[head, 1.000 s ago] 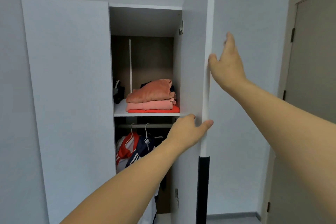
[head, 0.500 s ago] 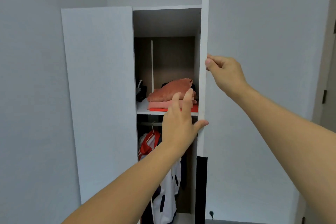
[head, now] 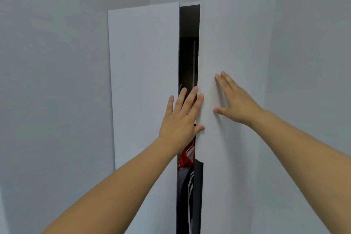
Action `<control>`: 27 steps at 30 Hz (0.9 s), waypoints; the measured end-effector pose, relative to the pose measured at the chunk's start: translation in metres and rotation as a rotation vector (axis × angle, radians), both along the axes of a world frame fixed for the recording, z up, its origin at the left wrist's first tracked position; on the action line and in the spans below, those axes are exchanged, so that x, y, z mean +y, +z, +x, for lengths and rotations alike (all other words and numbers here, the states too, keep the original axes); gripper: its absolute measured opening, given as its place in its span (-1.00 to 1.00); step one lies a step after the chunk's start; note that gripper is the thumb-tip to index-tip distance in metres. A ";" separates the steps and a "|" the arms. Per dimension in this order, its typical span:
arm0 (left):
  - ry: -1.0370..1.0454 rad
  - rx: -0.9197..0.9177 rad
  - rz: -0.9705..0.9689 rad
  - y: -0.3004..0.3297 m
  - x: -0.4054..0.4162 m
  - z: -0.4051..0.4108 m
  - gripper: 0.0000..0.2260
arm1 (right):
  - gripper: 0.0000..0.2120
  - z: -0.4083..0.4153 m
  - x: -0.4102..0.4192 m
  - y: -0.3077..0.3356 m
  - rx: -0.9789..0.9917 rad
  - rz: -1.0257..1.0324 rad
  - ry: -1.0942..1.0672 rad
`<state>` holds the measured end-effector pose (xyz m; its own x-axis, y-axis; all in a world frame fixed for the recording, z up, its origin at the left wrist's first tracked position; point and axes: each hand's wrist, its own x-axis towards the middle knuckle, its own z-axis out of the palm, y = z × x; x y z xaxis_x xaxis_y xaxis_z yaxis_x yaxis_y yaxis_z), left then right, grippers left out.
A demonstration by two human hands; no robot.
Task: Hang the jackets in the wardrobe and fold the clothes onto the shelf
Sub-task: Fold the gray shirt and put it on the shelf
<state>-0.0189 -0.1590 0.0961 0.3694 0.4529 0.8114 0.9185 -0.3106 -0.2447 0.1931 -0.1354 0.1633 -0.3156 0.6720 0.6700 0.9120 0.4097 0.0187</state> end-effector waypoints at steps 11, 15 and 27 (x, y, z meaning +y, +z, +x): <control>0.257 0.154 -0.058 0.025 0.131 -0.066 -0.02 | 0.05 -0.067 0.117 -0.012 -0.206 0.088 -0.303; 0.254 0.172 -0.051 0.024 0.170 -0.073 -0.03 | 0.01 -0.072 0.149 -0.018 -0.210 0.108 -0.314; 0.126 0.117 -0.147 0.025 0.254 -0.078 -0.02 | -0.07 -0.078 0.207 -0.028 -0.192 0.132 -0.387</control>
<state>-0.0965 0.0951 0.1209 0.3896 0.6115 0.6887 0.9205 -0.2348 -0.3123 0.1153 0.0720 0.1354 -0.1849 0.6776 0.7118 0.9726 0.0221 0.2316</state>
